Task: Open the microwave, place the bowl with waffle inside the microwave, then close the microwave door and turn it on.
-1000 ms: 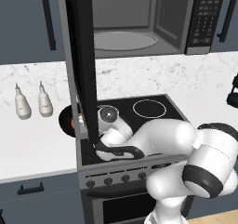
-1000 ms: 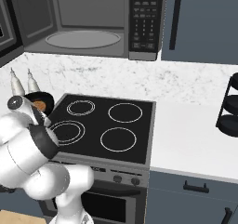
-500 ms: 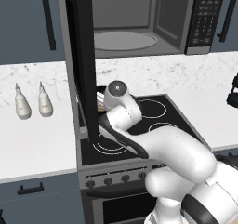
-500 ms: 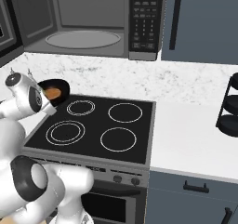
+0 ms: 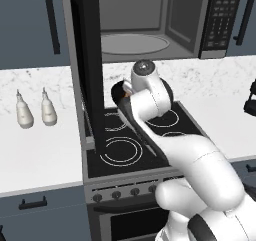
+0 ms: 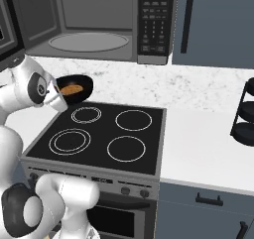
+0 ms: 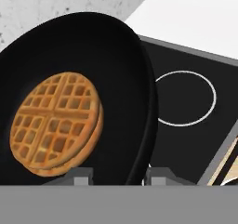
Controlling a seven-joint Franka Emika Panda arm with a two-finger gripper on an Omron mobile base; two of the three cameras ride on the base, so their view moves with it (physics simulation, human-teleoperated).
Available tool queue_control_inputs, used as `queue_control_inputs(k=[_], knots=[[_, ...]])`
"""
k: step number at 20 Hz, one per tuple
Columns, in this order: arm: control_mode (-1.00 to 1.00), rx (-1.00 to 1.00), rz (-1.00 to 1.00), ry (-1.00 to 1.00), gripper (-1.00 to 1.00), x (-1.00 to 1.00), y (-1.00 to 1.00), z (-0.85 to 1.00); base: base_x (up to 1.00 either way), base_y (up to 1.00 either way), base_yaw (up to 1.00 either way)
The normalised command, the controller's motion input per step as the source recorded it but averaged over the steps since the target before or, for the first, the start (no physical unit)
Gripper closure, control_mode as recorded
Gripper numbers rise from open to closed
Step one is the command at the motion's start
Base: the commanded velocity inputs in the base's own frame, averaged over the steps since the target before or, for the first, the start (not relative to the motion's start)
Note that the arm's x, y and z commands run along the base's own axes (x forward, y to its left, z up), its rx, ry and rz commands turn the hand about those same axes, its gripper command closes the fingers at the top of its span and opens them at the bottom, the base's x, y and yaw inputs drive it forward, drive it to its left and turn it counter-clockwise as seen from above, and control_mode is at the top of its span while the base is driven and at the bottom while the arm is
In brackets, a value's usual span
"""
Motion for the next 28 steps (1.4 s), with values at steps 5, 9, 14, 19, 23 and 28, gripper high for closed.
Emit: queue_control_inputs(k=[5,9,14,19,23,28], knots=[[-1.0,0.07,-0.09,0.0,1.0,-0.49,-0.64,0.63,0.0,0.0,0.0],[-1.0,0.13,-0.02,-0.03,1.0,-0.52,-0.28,0.59,0.0,0.0,0.0],[-1.0,0.07,0.0,-0.19,1.0,-0.79,-0.01,0.48,0.0,0.0,0.0],[-1.0,0.03,0.01,-0.19,1.0,-0.48,-0.09,0.64,0.0,0.0,0.0],[-1.0,0.0,0.0,-0.24,1.0,-0.24,-0.07,0.73,0.0,0.0,0.0],[-1.0,0.02,0.11,-0.04,1.0,0.14,0.0,0.41,0.0,0.0,0.0]])
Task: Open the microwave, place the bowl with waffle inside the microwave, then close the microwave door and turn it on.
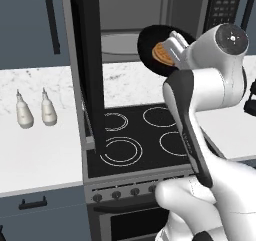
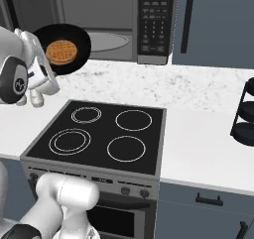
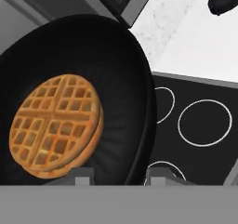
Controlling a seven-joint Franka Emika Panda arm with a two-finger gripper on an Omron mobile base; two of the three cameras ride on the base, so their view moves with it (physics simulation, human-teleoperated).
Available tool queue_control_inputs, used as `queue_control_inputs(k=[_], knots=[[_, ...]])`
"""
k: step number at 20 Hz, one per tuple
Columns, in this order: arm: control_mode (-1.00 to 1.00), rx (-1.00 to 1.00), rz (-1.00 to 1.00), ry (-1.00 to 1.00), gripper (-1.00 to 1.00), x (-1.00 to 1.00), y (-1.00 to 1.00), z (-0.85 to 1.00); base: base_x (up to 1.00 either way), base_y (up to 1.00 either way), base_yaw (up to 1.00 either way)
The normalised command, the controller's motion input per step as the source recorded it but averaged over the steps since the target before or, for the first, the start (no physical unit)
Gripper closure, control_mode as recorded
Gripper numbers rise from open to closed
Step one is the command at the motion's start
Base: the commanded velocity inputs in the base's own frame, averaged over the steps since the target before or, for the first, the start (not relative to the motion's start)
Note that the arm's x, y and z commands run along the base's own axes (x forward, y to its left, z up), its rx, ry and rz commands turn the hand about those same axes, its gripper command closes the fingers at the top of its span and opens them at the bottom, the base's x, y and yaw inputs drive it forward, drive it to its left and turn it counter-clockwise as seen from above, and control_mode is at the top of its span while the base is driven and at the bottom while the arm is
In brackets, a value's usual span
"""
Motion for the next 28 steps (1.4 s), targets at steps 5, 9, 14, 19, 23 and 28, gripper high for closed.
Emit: queue_control_inputs(k=[5,9,14,19,23,28], knots=[[-1.0,0.03,0.19,-0.02,1.0,0.3,-0.04,0.06,0.0,0.0,0.0],[-1.0,0.0,0.21,-0.1,1.0,0.23,0.0,0.0,0.0,0.0,0.0],[-1.0,0.0,0.19,-0.05,1.0,0.41,0.0,0.0,0.0,0.0,0.0],[-1.0,0.0,0.17,-0.01,1.0,0.51,0.0,-0.01,0.0,0.0,0.0],[-1.0,0.0,0.14,0.0,1.0,0.52,0.0,-0.01,0.0,0.0,0.0],[-1.0,0.0,0.06,0.0,1.0,0.54,0.0,0.0,0.0,0.0,0.0]])
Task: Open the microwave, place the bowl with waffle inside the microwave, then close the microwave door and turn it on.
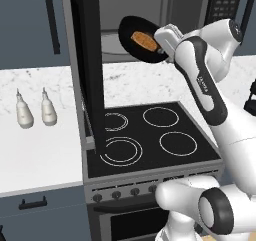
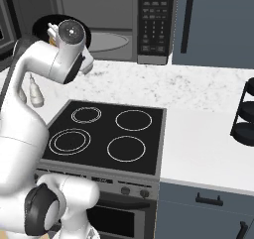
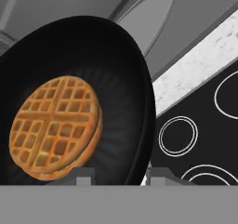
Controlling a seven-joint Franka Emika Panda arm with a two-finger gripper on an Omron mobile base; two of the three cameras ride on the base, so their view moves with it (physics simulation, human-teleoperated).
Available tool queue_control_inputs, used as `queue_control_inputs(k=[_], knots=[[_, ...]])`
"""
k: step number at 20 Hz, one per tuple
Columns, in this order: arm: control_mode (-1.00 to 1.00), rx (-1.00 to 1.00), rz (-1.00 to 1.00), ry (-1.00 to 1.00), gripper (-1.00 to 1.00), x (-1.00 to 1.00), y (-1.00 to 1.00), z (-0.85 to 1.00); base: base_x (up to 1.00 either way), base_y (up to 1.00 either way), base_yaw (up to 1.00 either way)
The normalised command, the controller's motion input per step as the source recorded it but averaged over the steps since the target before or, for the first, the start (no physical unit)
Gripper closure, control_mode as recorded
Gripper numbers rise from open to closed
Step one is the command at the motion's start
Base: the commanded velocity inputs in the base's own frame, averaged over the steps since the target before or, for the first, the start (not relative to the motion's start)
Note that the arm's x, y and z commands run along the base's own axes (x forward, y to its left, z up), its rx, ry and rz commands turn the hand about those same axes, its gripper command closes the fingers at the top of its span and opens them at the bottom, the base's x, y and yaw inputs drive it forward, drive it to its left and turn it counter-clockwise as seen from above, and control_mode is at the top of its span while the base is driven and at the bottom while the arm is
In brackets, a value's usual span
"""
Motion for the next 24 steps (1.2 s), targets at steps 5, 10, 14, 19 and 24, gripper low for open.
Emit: queue_control_inputs(k=[5,10,14,19,24], knots=[[-1.0,-0.09,-0.09,0.0,1.0,0.57,0.0,0.04,0.0,0.0,0.0],[-1.0,-0.08,-0.16,0.0,1.0,0.64,0.01,0.14,0.0,0.0,0.0],[-1.0,0.0,0.0,0.0,1.0,0.59,0.02,0.17,0.0,0.0,0.0],[-1.0,0.0,0.0,0.0,1.0,0.59,0.0,0.0,0.0,0.0,0.0],[-1.0,0.0,0.0,0.0,1.0,0.38,0.0,-0.31,0.0,0.0,0.0]])
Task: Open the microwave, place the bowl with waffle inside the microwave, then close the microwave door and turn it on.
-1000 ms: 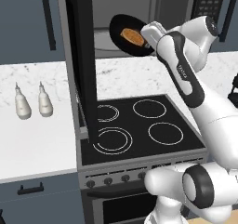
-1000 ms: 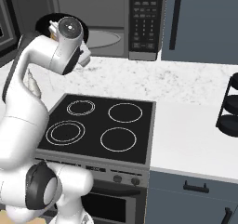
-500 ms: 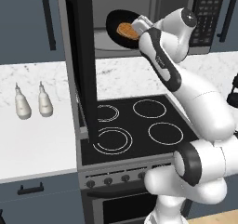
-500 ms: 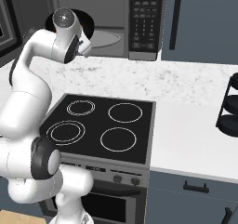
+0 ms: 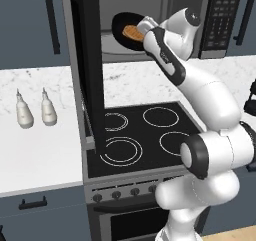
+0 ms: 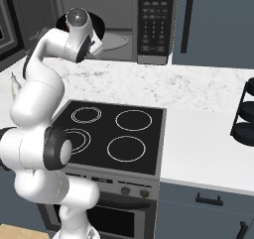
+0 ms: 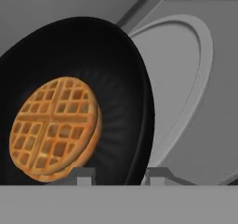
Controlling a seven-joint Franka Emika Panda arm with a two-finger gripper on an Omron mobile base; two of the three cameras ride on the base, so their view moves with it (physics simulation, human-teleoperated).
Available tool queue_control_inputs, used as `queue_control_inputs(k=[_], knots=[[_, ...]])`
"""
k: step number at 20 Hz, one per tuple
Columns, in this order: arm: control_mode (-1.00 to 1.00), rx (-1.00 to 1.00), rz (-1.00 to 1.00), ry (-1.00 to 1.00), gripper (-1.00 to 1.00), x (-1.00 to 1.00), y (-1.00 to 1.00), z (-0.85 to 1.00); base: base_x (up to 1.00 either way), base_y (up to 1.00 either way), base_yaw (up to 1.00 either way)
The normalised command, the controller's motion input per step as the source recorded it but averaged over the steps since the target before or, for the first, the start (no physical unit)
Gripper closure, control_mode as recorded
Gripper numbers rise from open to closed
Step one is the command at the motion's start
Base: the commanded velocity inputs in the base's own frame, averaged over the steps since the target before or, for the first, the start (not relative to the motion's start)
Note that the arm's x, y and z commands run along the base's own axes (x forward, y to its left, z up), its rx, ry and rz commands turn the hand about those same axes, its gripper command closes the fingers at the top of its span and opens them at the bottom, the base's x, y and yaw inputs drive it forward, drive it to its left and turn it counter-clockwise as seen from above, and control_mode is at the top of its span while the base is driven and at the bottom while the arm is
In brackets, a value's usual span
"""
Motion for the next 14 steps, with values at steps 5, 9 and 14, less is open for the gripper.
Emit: queue_control_inputs(k=[5,9,14], knots=[[-1.0,0.0,0.0,0.0,1.0,0.32,0.0,-0.26,0.0,0.0,0.0],[-1.0,0.0,0.0,0.0,1.0,0.5,0.0,0.0,0.0,0.0,0.0],[-1.0,0.0,0.0,0.0,1.0,0.42,0.0,0.0,0.0,0.0,0.0]])
